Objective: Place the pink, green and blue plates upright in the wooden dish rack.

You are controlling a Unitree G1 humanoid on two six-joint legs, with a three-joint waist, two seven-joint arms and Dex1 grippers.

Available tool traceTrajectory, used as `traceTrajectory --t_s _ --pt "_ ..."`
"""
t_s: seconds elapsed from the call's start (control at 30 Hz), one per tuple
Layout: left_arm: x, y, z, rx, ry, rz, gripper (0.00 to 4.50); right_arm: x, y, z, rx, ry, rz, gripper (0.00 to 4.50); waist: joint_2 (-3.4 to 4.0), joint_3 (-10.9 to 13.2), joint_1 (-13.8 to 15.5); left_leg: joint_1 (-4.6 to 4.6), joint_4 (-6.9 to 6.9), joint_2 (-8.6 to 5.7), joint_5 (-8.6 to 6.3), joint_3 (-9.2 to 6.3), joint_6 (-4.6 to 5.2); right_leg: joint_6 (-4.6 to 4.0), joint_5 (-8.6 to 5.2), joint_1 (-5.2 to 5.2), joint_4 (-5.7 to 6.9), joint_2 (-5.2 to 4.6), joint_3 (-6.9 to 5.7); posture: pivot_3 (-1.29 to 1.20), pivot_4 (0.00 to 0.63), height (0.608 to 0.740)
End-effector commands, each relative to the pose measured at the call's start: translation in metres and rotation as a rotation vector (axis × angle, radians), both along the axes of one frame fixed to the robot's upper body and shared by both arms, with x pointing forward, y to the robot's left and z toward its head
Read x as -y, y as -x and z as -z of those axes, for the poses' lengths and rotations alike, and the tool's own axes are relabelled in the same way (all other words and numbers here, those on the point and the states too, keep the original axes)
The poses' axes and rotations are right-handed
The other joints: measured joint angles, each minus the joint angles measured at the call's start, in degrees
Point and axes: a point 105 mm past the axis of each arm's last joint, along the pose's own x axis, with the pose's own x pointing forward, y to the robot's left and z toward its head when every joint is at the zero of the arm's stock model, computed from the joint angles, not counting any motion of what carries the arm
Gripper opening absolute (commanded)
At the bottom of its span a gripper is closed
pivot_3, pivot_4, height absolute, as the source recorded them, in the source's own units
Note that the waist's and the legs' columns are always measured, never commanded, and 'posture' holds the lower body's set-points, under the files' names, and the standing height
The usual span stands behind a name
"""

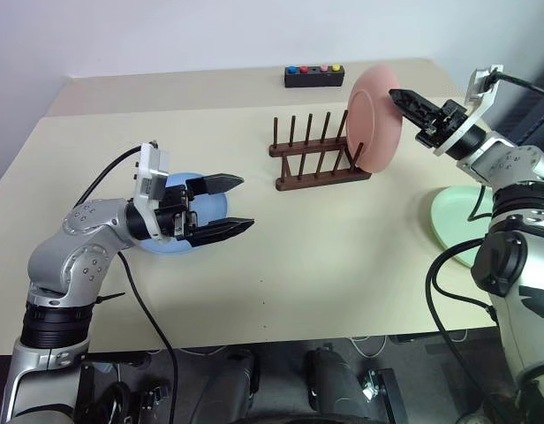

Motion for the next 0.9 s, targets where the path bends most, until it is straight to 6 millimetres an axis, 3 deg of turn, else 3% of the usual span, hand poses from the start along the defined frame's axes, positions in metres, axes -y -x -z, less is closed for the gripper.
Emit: traceTrajectory --t_s 0.03,0.07,0.1,0.4,0.53,0.63,0.73,0.83,0.9 --pt "0.0 0.003 -0.009 0.056 -0.005 0.0 4.5 0.005 0.0 -0.026 0.093 0.005 0.043 3.76 0.0 0.0 0.0 0.0 0.0 0.0 0.0 0.0 0.0 0.0 0.0 0.0 0.0 0.0 0.0 0.0 0.15 0.74" --pt "0.0 0.003 -0.009 0.056 -0.006 0.0 4.5 0.007 0.001 -0.03 0.108 0.012 0.05 4.36 0.0 0.0 0.0 0.0 0.0 0.0 0.0 0.0 0.0 0.0 0.0 0.0 0.0 0.0 0.0 0.0 0.15 0.74" --pt "0.0 0.003 -0.009 0.056 -0.005 0.0 4.5 0.007 0.001 -0.033 0.128 0.034 0.059 4.44 0.0 0.0 0.0 0.0 0.0 0.0 0.0 0.0 0.0 0.0 0.0 0.0 0.0 0.0 0.0 0.0 0.15 0.74" --pt "0.004 0.002 -0.007 0.052 0.002 0.006 4.5 0.034 0.011 -0.069 0.304 0.029 0.195 4.44 0.0 0.0 0.1 0.0 0.0 0.0 0.0 0.0 0.0 0.0 0.0 0.0 0.0 0.0 0.0 0.0 0.15 0.74" --pt "0.005 0.004 -0.007 0.058 0.0 0.014 4.5 0.046 0.034 -0.078 0.397 0.046 0.154 4.44 0.0 0.0 0.2 0.0 -0.01 0.0 0.0 0.0 0.0 0.0 0.0 0.0 0.0 0.0 0.0 0.0 0.15 0.74" --pt "0.004 0.007 -0.007 0.053 0.002 0.026 4.5 0.04 0.062 -0.063 0.44 0.189 0.038 4.44 -0.03 0.0 0.3 0.0 -0.02 0.01 -0.01 -0.08 0.01 0.0 0.0 0.05 -0.06 0.01 -0.07 0.0 0.15 0.74" --pt "0.003 0.012 -0.004 0.038 -0.013 0.064 4.5 0.041 0.084 -0.044 0.363 0.365 -0.026 4.44 -0.01 0.0 0.2 0.0 0.03 0.0 -0.02 -0.04 0.04 0.01 0.0 0.07 -0.05 -0.01 -0.04 0.0 0.15 0.74" --pt "0.006 0.015 0.001 0.057 -0.038 0.084 4.5 0.059 0.094 0.021 0.145 0.864 0.0 4.44 0.05 0.0 0.3 0.01 0.05 0.01 -0.03 -0.01 0.04 0.0 0.0 0.03 0.02 -0.01 -0.01 0.0 0.15 0.74" --pt "0.01 0.015 0.004 0.071 -0.04 0.097 4.5 0.074 0.108 0.059 -0.017 1.075 -0.029 4.44 -0.01 -0.1 0.6 0.02 0.06 0.0 -0.03 -0.01 0.05 0.01 -0.01 0.05 0.0 -0.01 -0.03 0.0 0.15 0.74"
